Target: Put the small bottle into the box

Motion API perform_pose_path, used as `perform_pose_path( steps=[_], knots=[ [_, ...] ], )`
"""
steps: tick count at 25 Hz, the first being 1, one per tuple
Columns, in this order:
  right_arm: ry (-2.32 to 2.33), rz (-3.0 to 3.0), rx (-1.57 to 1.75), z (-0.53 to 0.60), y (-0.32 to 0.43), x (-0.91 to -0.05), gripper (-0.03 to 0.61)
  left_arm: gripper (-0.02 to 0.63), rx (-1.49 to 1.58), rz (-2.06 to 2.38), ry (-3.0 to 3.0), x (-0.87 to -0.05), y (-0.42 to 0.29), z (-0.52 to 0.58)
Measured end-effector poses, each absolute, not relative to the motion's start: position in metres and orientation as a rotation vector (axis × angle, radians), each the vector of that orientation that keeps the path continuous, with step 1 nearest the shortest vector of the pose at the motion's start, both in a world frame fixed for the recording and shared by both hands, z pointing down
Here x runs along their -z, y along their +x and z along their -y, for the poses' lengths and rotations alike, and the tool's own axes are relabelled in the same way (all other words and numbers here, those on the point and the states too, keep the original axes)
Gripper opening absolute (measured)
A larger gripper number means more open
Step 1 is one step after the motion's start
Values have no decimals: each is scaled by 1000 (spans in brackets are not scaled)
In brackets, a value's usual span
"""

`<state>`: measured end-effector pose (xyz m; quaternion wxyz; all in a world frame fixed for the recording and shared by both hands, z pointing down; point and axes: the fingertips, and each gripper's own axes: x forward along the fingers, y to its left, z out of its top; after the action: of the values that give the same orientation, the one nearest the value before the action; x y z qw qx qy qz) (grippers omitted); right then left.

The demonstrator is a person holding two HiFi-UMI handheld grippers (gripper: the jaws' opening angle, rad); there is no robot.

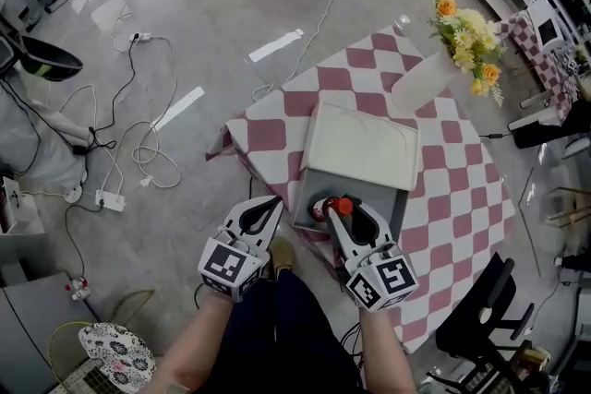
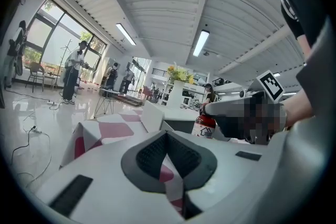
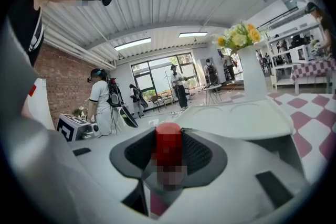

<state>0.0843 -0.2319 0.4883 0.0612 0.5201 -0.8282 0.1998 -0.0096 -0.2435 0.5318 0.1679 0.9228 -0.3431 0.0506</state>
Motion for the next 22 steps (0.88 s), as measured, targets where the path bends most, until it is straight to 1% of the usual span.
perform_pose_path(
  steps=[22],
  knots=[
    [1315, 2465, -411, 239, 48, -509, 153, 2, -134, 1025, 2544, -554, -24, 252]
  ],
)
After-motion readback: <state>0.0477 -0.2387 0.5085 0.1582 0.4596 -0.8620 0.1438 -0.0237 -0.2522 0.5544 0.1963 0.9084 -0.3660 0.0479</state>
